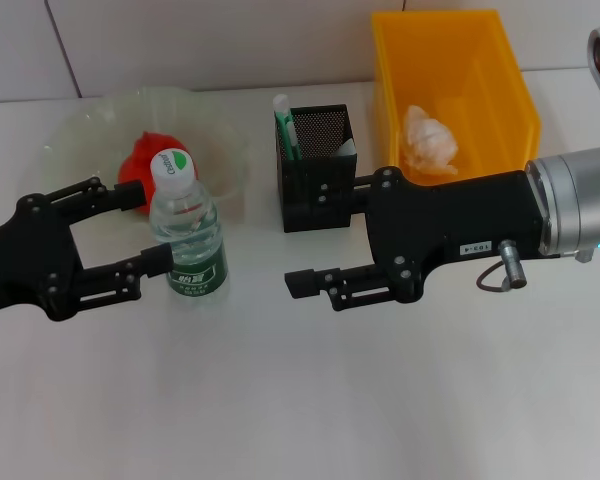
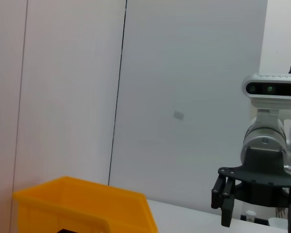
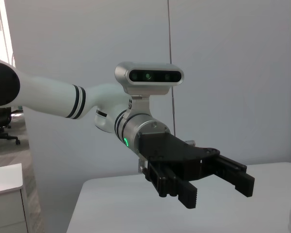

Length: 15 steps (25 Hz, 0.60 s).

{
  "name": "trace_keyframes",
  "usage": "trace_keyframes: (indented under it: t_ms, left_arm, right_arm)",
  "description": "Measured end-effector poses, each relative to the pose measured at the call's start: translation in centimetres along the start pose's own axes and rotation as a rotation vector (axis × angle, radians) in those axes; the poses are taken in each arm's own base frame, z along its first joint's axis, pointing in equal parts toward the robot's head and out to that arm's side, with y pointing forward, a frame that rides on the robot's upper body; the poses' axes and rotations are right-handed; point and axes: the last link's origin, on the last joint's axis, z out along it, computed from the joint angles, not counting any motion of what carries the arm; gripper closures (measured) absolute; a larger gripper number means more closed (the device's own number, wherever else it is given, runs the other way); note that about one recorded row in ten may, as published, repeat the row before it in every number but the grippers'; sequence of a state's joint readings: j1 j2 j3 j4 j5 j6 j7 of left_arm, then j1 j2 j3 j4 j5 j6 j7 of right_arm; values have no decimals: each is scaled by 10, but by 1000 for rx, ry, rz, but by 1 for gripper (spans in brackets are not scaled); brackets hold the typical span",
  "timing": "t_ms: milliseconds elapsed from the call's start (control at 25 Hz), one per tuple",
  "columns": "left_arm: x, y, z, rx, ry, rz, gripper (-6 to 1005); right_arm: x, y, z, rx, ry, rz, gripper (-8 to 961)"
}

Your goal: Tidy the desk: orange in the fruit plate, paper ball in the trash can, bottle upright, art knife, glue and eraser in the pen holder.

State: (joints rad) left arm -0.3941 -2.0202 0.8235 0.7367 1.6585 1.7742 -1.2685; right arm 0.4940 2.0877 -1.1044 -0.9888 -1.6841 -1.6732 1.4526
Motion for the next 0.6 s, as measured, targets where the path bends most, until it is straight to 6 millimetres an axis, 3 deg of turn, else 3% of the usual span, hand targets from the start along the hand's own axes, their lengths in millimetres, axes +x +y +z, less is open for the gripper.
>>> trace_keyframes:
  t_ms: [600]
  left_arm:
    - [1,5,-2,-25,16,-1,193]
  right_arm:
    - [1,2,0,-9,0,4,296]
